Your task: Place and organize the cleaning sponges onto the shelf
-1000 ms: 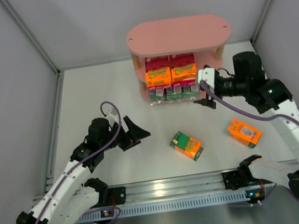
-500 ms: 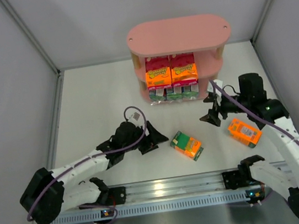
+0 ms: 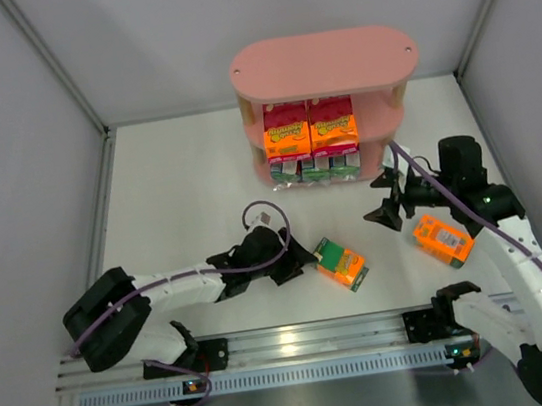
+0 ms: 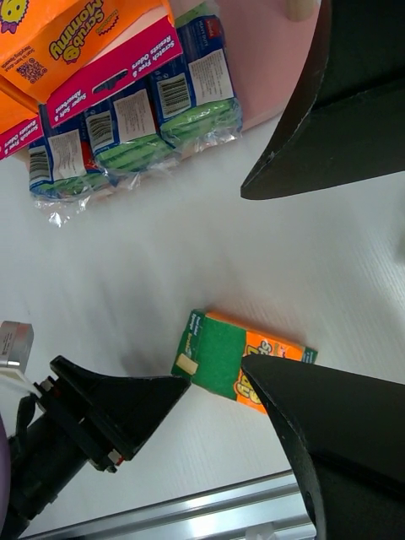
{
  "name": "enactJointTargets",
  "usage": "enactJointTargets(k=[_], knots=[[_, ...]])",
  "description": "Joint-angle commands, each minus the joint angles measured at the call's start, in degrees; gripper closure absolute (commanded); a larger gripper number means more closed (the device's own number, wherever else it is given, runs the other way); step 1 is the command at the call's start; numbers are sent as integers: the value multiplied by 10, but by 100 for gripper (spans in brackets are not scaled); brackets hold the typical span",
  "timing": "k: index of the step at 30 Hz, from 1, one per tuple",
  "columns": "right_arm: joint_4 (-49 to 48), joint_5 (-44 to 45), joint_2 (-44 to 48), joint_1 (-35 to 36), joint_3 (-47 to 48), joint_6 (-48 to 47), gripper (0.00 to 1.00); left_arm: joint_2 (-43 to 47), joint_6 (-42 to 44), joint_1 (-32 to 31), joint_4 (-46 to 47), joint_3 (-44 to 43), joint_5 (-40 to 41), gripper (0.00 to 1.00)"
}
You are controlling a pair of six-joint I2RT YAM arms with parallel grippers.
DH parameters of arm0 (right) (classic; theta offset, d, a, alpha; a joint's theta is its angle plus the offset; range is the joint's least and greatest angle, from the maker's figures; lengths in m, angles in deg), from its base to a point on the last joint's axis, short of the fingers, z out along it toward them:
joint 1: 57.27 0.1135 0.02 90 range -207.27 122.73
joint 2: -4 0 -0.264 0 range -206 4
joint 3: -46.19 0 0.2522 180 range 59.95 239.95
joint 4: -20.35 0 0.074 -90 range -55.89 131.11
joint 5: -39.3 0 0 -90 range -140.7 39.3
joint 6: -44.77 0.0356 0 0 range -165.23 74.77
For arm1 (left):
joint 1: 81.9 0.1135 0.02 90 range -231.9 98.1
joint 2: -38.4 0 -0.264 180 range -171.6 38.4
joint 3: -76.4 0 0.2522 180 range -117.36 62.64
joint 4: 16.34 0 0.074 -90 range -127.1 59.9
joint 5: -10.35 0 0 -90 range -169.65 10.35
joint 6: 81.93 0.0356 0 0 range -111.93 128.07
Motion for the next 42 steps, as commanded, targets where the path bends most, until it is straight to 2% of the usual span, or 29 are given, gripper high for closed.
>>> enactJointTargets(k=[1,2,8,11,14,15,16,18,19,21,22,25,28,29,32,35,38,42], knots=[[-25,-27,12,-14,-6,-3,25,-26,-24,-13,33,-44,35,38],[-25,-31,12,-15,-7,-5,25,-41,-25,-15,33,-47,31,41],[-16,-40,12,-16,-10,-16,25,-104,-44,-19,33,-71,22,44],[-15,-41,12,-15,-11,-20,25,-124,-44,-21,33,-79,5,51],[-4,-54,8,-16,-11,-42,25,-131,-39,-21,33,-83,5,67],[29,-67,3,-16,-10,-62,25,-131,-37,-21,34,-85,6,77],[54,-83,1,-15,-9,-94,25,-128,-34,-21,33,-84,7,82],[131,-142,-12,-15,0,-249,24,-123,-17,-21,33,-88,5,91],[240,-157,-18,-14,11,-419,21,-116,-10,-21,33,-89,4,94],[341,-162,-34,-2,23,-566,18,-112,12,-19,33,-95,-4,100],[380,-156,-50,3,36,-624,17,-108,20,-19,31,-96,-12,100],[382,-111,-83,51,63,-616,17,-102,27,-19,31,-98,-26,100],[259,-22,-85,173,65,-452,22,-90,16,-19,32,-94,-23,100],[175,44,-81,246,42,-366,22,-82,3,-19,32,-91,-20,100],[127,139,-82,354,30,-294,22,-62,-16,-19,31,-89,-9,100],[144,176,-114,376,54,-273,22,-38,-31,-15,31,-80,-2,100],[134,246,-126,427,49,-261,21,-17,-42,-8,31,-74,1,100],[119,298,-144,465,43,-260,21,-2,-44,-2,15,-78,7,100]])
